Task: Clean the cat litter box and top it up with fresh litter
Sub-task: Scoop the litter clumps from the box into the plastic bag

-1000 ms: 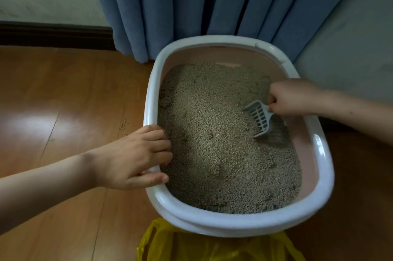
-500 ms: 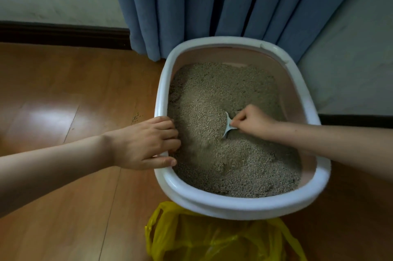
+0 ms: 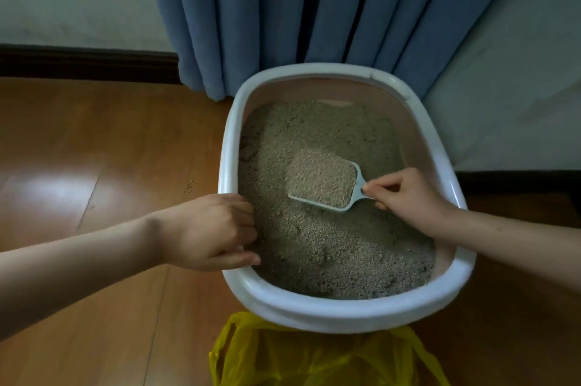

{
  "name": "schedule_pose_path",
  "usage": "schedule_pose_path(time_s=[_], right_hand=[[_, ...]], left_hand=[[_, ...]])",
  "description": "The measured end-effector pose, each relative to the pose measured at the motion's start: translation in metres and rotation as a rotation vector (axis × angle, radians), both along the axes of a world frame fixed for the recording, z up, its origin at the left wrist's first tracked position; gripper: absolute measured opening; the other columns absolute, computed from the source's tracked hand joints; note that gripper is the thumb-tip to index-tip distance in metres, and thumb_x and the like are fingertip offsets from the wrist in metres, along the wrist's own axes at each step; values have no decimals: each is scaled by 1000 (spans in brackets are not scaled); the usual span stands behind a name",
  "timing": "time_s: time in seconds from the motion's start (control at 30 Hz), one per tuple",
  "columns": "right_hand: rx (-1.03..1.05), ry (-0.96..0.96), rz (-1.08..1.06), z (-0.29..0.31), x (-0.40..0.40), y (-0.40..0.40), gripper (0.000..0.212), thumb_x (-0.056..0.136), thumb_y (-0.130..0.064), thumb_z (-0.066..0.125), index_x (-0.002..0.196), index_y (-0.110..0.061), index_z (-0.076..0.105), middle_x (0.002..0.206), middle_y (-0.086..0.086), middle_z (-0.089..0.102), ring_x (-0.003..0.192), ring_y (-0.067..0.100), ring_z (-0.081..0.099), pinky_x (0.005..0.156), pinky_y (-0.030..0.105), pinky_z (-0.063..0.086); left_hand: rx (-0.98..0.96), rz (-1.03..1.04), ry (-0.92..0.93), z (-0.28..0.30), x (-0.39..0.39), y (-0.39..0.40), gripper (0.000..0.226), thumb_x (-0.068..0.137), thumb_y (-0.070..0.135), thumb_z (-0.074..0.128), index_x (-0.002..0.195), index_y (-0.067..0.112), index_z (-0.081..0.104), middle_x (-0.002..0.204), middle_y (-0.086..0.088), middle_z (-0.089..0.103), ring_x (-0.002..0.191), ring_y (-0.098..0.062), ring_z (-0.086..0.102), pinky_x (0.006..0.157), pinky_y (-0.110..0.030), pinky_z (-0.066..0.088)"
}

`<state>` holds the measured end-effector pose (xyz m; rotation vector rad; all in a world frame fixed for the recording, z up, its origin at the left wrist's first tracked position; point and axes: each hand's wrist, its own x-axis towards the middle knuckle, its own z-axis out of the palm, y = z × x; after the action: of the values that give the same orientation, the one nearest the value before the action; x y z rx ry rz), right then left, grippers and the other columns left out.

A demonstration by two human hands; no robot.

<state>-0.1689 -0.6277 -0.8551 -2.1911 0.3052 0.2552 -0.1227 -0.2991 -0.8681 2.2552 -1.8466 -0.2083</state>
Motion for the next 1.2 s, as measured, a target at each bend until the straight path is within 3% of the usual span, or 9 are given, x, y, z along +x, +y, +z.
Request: schedule_pose_path(time_s=[0.1,0.27,0.43,0.53,0.63,0.73,0.9,1.07,1.2], right_hand=[[17,25,-60,9,-11,-2,11,90,-19,64,92,-17,75,54,-7,65,51,-2,57,60,18,44],[13,28,-125,14,-26,10,11,91,-21,64,94,-19,74,55,-9,63,49,-5,55,57,15,40],[-27,-69,-145,6,-19,26,16,92,-23,63,82,-23,75,57,-1,65,52,7,55,59,26,44],[-91,-35,-67,3,-1,28,21,91,-24,63,79,-14,77,59,8,66,54,18,52,60,30,43],[-85,-51,-74,12,11,30,15,91,-21,64,83,-15,76,57,2,64,52,14,52,56,25,41],[-125,-84,-16,24,12,33,23,91,-21,64,79,-7,77,56,8,64,44,8,46,48,21,36],[-92,-72,14,31,-5,32,32,92,-26,62,64,-14,73,48,-1,59,43,14,45,52,29,38],[-103,-71,46,36,-24,34,26,92,-24,62,73,-13,76,50,5,61,44,15,45,51,29,36],[-94,-83,56,41,-31,28,31,93,-22,61,65,-17,73,50,6,59,47,18,47,53,32,38]], left_hand=[[-30,-10,1,-9,1,-10,46,103,44,40,67,20,56,69,2,57,71,-22,53,76,-36,48],[-96,7,-22,-14,-3,-11,46,104,39,37,67,20,56,67,3,56,71,-21,50,75,-32,42],[-64,10,-68,-11,-8,-4,51,105,41,31,68,21,59,68,4,58,73,-21,50,78,-33,42],[5,-3,-77,-12,-7,-3,49,106,42,28,73,23,58,73,5,58,77,-19,50,81,-33,42],[88,-46,-74,-2,-3,2,45,106,44,27,80,23,57,80,5,56,82,-19,49,86,-34,42],[116,-54,-62,7,-7,7,40,105,46,31,86,22,57,86,4,55,86,-19,48,95,-35,40],[159,30,-79,10,-28,10,39,99,56,36,97,25,59,94,6,57,100,-17,52,116,-41,22],[188,2,-140,18,-36,13,31,101,50,39,102,24,54,99,4,58,103,-19,54,115,-39,22],[197,3,-170,19,-36,11,31,102,49,38,101,24,55,97,4,59,101,-19,55,113,-37,24]])
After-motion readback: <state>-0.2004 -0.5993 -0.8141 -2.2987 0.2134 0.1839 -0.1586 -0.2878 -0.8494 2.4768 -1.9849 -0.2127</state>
